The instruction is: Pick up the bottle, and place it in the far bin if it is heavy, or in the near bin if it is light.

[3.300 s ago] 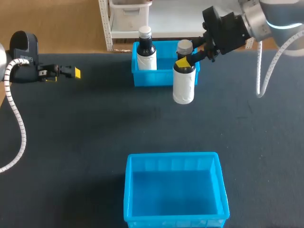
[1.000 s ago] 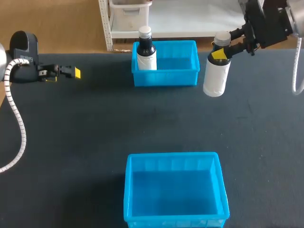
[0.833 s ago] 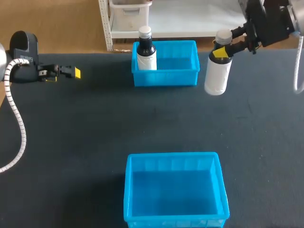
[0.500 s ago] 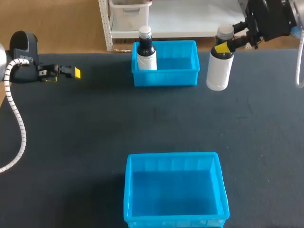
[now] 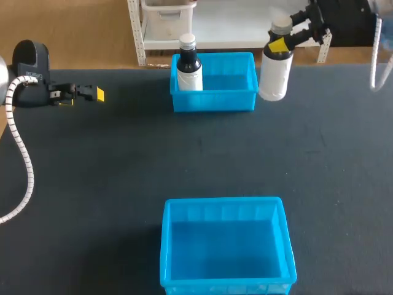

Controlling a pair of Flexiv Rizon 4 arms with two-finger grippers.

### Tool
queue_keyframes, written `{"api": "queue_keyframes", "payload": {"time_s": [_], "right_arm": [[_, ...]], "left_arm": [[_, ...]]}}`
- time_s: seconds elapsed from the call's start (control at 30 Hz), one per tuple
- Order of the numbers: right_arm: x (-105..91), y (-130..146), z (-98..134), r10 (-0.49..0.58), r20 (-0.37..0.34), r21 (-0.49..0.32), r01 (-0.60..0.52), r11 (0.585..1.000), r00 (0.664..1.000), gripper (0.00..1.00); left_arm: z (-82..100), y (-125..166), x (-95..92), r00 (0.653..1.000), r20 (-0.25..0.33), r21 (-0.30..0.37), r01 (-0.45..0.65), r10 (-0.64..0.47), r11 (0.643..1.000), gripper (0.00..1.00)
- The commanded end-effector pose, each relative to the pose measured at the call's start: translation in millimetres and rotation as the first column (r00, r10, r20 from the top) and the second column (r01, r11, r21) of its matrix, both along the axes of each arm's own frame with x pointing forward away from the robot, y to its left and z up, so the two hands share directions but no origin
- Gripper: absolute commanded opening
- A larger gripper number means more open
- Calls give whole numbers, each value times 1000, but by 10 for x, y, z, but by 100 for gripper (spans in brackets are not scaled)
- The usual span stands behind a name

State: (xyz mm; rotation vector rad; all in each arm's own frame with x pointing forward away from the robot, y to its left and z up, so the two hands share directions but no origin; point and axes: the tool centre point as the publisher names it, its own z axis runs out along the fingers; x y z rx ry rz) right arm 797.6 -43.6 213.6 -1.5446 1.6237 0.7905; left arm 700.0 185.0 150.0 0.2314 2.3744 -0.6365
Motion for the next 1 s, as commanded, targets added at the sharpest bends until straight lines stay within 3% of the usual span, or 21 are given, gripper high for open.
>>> {"api": "queue_keyframes", "payload": {"time_s": [0.03,1.0], "right_arm": [[232,89,43,71,-30,-2,-71,998,997,0],[639,494,44,253,-17,1,-253,967,967,0]], "left_arm": [[0,0,0,1000,0,0,0,0,1000,100],[0,0,0,1000,0,0,0,0,1000,100]]}}
